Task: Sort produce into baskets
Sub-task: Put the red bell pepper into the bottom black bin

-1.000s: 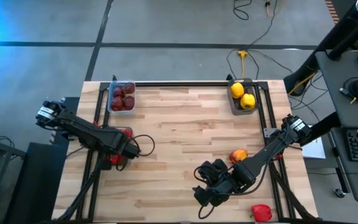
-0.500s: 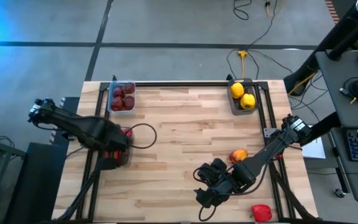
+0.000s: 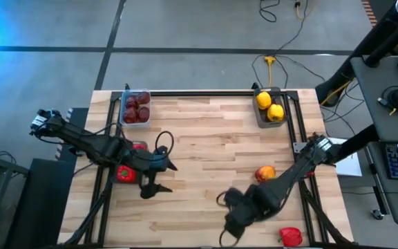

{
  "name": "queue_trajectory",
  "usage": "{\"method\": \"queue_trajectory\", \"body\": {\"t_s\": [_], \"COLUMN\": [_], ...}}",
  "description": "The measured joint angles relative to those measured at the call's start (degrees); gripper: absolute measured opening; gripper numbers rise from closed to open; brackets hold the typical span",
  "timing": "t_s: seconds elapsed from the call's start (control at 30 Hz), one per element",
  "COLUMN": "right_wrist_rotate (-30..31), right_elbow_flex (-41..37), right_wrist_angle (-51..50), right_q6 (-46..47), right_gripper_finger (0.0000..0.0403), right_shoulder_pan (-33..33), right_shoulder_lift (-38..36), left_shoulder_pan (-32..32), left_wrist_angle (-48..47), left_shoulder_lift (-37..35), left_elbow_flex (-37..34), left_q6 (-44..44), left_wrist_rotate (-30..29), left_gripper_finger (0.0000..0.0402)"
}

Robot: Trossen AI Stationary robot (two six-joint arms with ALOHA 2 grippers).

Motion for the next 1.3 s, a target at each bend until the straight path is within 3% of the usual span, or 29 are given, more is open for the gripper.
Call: {"method": "queue_trajectory", "body": {"t_s": [0.2,0.3,0.43,0.53,0.7,0.9,1.07,1.3], "right_wrist_rotate": [-17.4,-22.7,-24.7,-26.8,-30.5,-33.9,-43.1,-46.2], "right_elbow_flex": [13.5,17.2,16.7,16.3,16.3,16.1,15.8,15.7], "right_wrist_angle": [-15.8,-20.4,-19.2,-20.3,-20.4,-20.3,-20.3,-20.4], "right_q6": [-3.2,-4.7,1.2,1.7,-3.1,-15.6,-21.7,-20.0], "right_gripper_finger": [0.0380,0.0380,0.0380,0.0380,0.0380,0.0380,0.0380,0.0380], "right_shoulder_pan": [4.4,6.5,9.0,10.6,12.0,12.4,10.5,4.3], "right_shoulder_lift": [11.7,14.5,15.2,16.6,20.2,26.1,31.0,31.6], "left_shoulder_pan": [-0.8,-0.8,-0.7,-0.7,-0.6,-0.6,-0.8,-0.8], "left_wrist_angle": [9.6,15.4,23.5,24.5,25.1,25.0,24.5,24.6], "left_shoulder_lift": [0.6,1.8,3.7,4.6,4.8,4.7,4.7,4.7], "left_elbow_flex": [-4.8,-7.1,-8.8,-9.4,-9.5,-9.7,-10.1,-10.1], "left_q6": [0.5,-0.3,-0.8,-0.6,2.0,2.3,0.2,-2.0], "left_wrist_rotate": [0.0,-0.1,0.0,0.0,0.0,0.0,0.1,0.0], "left_gripper_finger": [0.0380,0.0376,0.0372,0.0372,0.0372,0.0372,0.0372,0.0372]}}
